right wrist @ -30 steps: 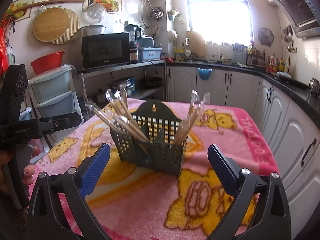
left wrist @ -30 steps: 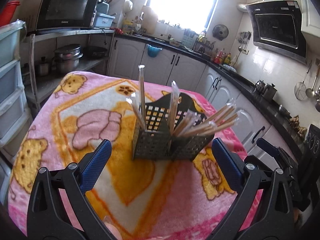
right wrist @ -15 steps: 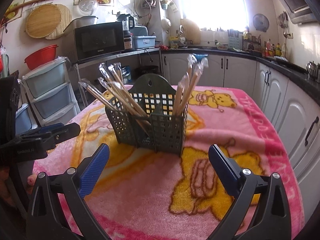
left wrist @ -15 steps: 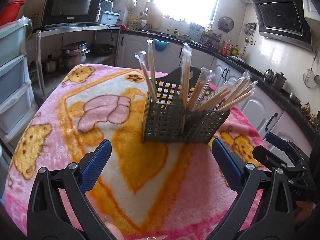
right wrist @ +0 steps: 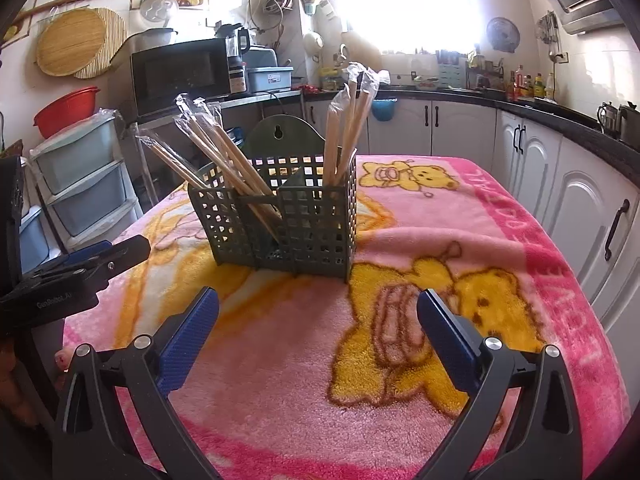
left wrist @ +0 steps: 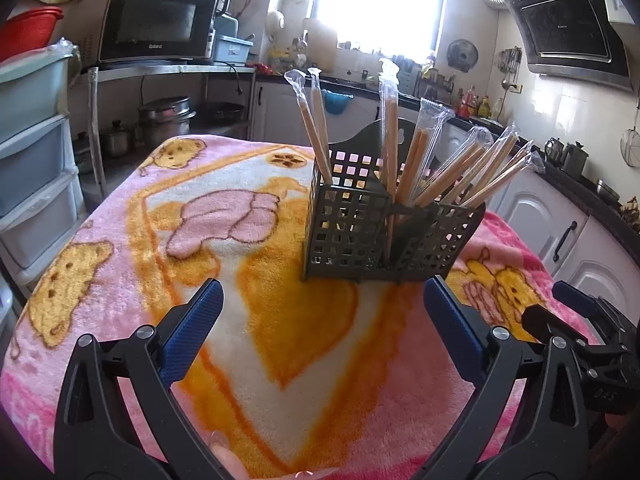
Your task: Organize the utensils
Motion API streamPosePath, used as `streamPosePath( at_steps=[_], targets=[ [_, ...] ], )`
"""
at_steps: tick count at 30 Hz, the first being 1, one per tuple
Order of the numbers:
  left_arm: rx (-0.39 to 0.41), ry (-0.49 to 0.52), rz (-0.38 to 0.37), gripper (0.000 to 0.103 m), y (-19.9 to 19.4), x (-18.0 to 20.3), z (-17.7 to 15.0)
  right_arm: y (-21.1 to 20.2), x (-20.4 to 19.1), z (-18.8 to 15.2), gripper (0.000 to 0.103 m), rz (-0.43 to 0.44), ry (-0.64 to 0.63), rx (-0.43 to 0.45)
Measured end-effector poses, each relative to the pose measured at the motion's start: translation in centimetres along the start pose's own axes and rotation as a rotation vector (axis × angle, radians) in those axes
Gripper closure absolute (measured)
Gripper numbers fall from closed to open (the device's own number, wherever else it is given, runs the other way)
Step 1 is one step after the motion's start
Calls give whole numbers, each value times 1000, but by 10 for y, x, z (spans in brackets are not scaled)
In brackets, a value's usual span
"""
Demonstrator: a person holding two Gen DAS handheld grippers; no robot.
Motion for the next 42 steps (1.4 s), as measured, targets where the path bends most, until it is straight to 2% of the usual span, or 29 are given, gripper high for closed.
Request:
streamPosePath(
  at_steps=[4, 13, 21, 42],
  targets=[
    [50, 17, 32, 10, -3, 2, -2, -2, -2, -3, 7, -33, -20, 49],
    [182, 12, 39, 10, -19, 3, -5, -22, -7, -3, 6, -89, -44, 217],
    [226, 11, 36, 10, -24, 4, -14, -34, -12, -8, 6, -88, -46, 312],
    [264, 13, 39, 10, -31, 4, -15, -37, -24, -10, 6, -98, -76, 340]
  ],
)
Point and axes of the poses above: each gripper's, at about its wrist camera, not at the fingertips, and y roughly the way its jaws point, x to its right, z to its top, the point moved 2 cm from there along y, roughly the way its jaws point, and after that the axes turned 10 degrees about z, right-handed, at the moved point
